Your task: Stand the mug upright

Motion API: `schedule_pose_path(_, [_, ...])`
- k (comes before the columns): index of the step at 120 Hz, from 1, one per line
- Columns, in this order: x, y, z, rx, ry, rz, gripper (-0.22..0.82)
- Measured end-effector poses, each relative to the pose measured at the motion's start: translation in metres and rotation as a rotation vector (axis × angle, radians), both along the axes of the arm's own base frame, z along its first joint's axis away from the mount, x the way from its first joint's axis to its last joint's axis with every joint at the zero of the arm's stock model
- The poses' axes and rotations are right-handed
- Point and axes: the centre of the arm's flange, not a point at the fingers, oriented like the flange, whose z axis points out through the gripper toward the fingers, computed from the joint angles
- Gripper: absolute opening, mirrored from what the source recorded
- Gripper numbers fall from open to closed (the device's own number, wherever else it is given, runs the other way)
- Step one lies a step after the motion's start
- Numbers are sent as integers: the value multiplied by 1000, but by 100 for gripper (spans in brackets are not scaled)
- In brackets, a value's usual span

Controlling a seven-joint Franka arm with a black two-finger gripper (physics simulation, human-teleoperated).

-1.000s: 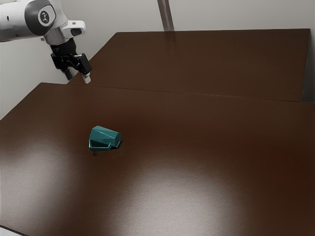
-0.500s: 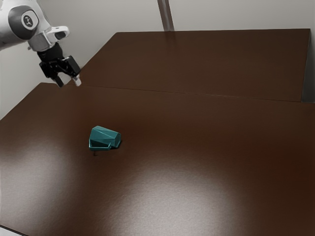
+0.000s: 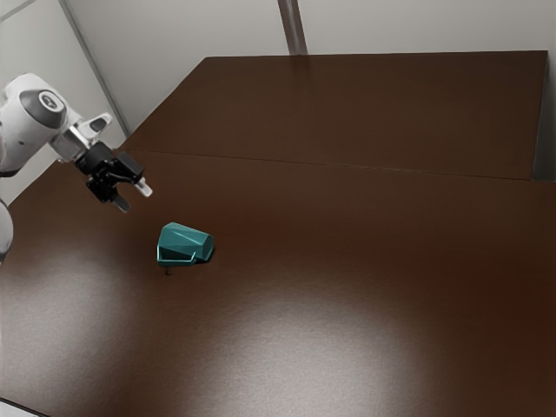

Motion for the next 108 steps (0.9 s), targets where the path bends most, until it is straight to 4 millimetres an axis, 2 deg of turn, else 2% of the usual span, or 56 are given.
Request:
schedule_pose_path(23, [4, 17, -60, -87, 0, 12, 60])
schedule_pose_path(46, [16, 11, -113, -160, -18, -1, 60])
schedule_pose_path(64, [21, 3, -121, -193, -62, -14, 60])
schedule_pose_path(88, [18, -10, -131, -245, -85, -36, 60])
schedule_pose_path(94, [17, -9, -131, -251, -94, -37, 55])
schedule_pose_path(108, [18, -8, -128, -254, -113, -48, 23])
